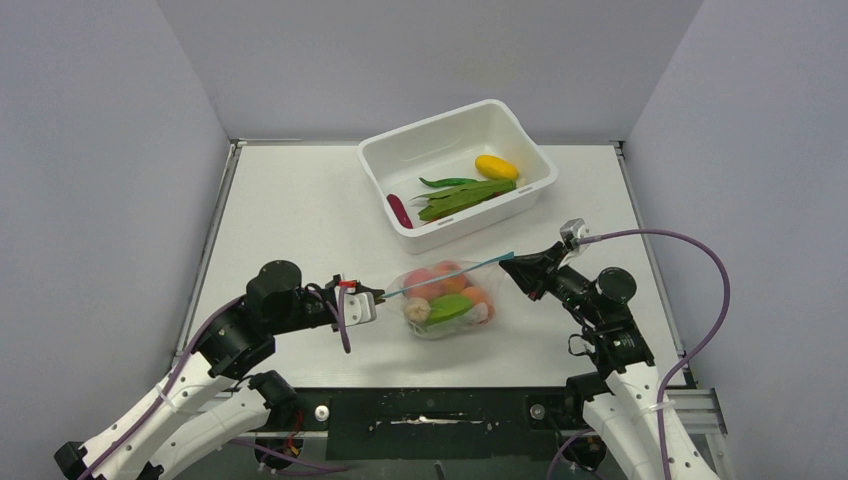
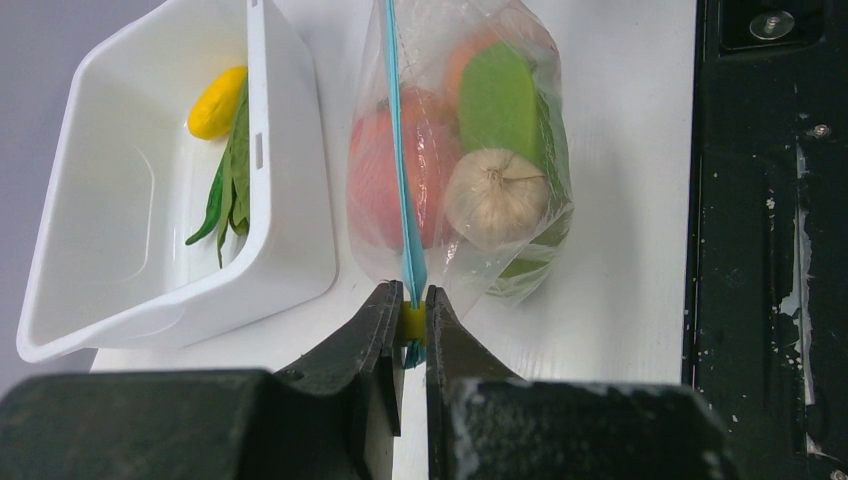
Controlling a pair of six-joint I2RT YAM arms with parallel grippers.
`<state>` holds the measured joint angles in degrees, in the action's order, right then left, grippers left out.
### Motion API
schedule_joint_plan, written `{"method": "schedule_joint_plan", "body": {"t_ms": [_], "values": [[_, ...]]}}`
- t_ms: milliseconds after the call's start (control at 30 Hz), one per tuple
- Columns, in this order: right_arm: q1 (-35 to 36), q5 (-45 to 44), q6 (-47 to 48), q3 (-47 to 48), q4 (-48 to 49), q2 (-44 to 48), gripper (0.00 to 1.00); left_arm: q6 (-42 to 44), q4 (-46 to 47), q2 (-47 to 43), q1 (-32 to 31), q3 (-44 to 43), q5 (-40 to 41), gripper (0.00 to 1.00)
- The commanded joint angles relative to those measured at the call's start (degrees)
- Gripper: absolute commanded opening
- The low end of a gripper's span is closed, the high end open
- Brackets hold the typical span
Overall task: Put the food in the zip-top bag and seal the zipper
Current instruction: Zip the zipper food storage bag at the center of the board.
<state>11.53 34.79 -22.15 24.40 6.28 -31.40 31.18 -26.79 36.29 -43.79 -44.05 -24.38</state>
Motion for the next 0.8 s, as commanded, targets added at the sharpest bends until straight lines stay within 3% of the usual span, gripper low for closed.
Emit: {"method": "schedule_joint_plan", "body": {"t_ms": [0, 133, 300, 400, 600, 767], "values": [[-4.88, -15.64, 1.86, -0.31, 1.74, 1.26, 0.00, -0.10, -7.57, -2.94, 0.72, -0.85, 1.35, 0.00], [-5.11, -13.79, 1.33, -0.62, 2.99, 0.99, 0.00, -0.37, -7.89, -2.73, 0.72, -1.10, 1.36, 0.00], [-5.05, 1.85, 0.94, 1.02, 7.48, -4.57, 0.00, -2.78, -7.09, -3.16, 0.72, -0.97, 1.56, 0.00], [-4.94, 6.65, 1.24, 1.36, 7.79, -5.80, 0.00, -4.51, -5.17, -4.76, 0.72, -0.13, 2.35, 0.00], [-4.98, 6.47, 0.47, 3.81, -0.45, -3.87, 0.00, -14.20, -4.31, -8.22, 0.72, 1.65, 3.13, 0.00], [-4.87, 10.45, -1.63, 8.39, -10.68, 1.13, 0.00, -18.08, -3.60, -9.99, 0.69, 2.70, -4.65, 0.00]]}}
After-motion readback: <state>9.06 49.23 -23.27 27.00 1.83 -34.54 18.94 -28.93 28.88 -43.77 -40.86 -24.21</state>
